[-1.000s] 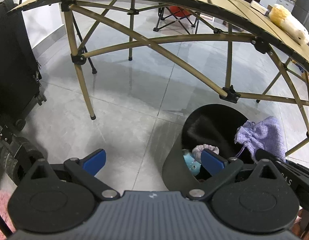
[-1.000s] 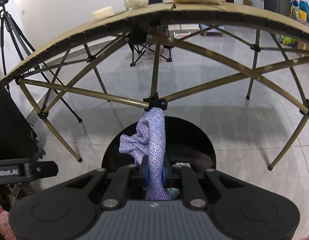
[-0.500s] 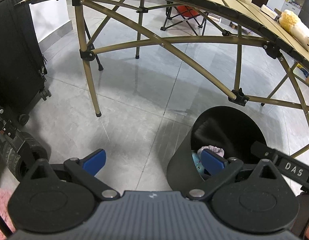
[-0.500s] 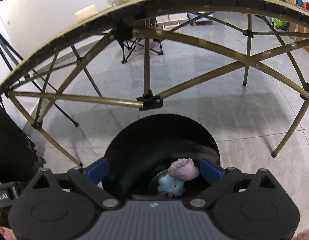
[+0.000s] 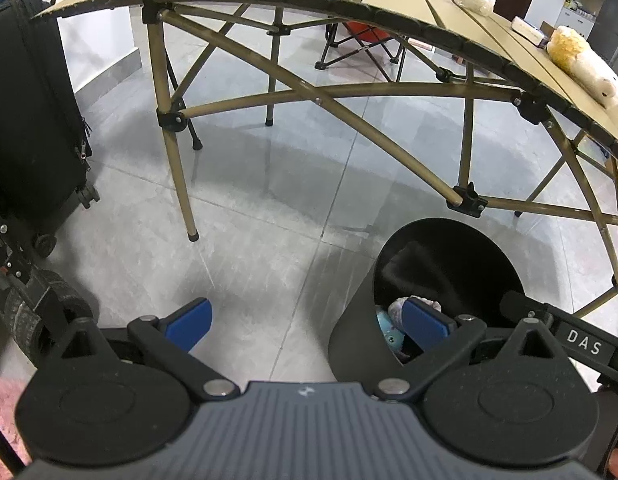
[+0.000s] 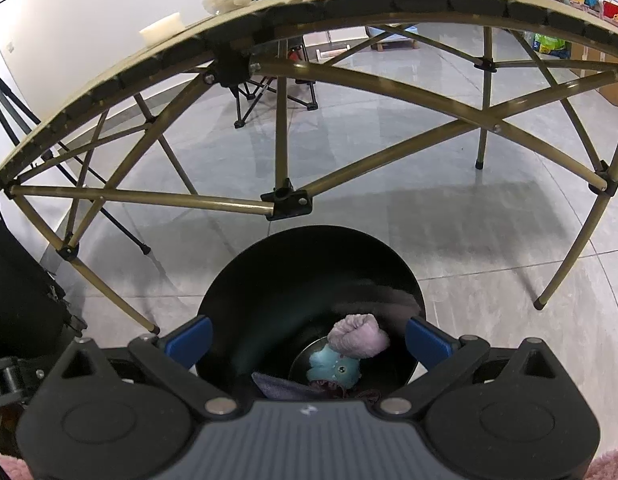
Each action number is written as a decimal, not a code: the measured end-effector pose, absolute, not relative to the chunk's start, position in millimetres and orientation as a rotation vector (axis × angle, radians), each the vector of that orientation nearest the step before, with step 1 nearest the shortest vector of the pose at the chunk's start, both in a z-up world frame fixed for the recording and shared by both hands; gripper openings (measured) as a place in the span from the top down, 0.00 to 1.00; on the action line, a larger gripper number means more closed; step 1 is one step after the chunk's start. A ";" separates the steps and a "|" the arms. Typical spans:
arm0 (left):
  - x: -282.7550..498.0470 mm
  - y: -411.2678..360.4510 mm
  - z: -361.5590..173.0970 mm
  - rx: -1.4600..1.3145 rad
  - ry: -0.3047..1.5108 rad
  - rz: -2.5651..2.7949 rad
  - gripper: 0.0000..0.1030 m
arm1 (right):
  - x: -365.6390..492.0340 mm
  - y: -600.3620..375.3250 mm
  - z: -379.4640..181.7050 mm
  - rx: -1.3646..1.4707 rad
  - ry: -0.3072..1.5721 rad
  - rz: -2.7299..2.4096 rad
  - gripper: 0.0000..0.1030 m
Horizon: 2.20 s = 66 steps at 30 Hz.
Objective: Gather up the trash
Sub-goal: 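Raise both open tools and bring them back toward the table, then reach the right tool to the yellow-white plush hamster and grasp it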
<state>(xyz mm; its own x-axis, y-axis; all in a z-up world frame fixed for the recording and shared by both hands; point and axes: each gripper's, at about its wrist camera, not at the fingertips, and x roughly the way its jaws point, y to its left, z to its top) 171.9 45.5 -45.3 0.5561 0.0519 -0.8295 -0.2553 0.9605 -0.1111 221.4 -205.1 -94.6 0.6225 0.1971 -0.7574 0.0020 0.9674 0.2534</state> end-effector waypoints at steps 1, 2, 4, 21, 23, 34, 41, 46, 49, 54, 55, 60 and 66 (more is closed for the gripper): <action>171.0 45.6 -43.1 -0.227 0.958 0.184 0.00 | 220.3 -206.2 -92.8 0.240 0.889 0.115 0.00; 170.2 45.6 -40.3 -0.226 0.948 0.186 0.00 | 218.9 -207.0 -90.4 0.240 0.883 0.115 0.00; 168.1 46.0 -35.4 -0.226 0.931 0.185 0.00 | 216.1 -208.8 -84.9 0.238 0.865 0.114 0.00; 149.6 38.4 40.3 -0.223 0.730 0.144 0.00 | 184.7 -237.0 -5.5 0.153 0.596 0.134 0.00; 149.6 37.7 48.9 -0.219 0.708 0.148 0.00 | 183.2 -240.4 4.6 0.152 0.563 0.143 0.00; 162.3 30.8 79.9 -0.209 0.630 0.168 0.00 | 196.1 -261.6 50.8 0.150 0.400 0.106 0.00; 181.4 25.1 91.4 -0.207 0.606 0.175 0.00 | 213.5 -273.6 62.8 0.174 0.351 0.091 0.00; 195.6 19.0 97.1 -0.206 0.588 0.176 0.00 | 228.7 -277.3 66.9 0.187 0.335 0.094 0.00; 207.1 15.3 100.4 -0.204 0.580 0.177 0.00 | 239.0 -278.1 70.3 0.185 0.326 0.098 0.00; 229.4 10.5 104.6 -0.204 0.576 0.172 0.00 | 259.3 -278.6 74.6 0.181 0.315 0.100 0.00; 234.5 9.6 105.3 -0.205 0.575 0.169 0.00 | 264.9 -279.2 75.7 0.181 0.313 0.101 0.00; 261.3 3.5 106.1 -0.195 0.578 0.165 0.00 | 290.1 -279.3 78.4 0.186 0.308 0.105 0.00; 293.6 -0.7 105.3 -0.182 0.587 0.157 0.00 | 327.0 -277.8 79.6 0.185 0.318 0.101 0.00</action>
<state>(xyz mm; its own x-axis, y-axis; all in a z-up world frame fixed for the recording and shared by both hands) 293.6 -0.7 105.3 0.8215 0.0951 -0.5622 -0.1985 0.9720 -0.1257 327.0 -277.8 79.6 0.9450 0.1278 -0.3011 -0.0698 0.9781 0.1962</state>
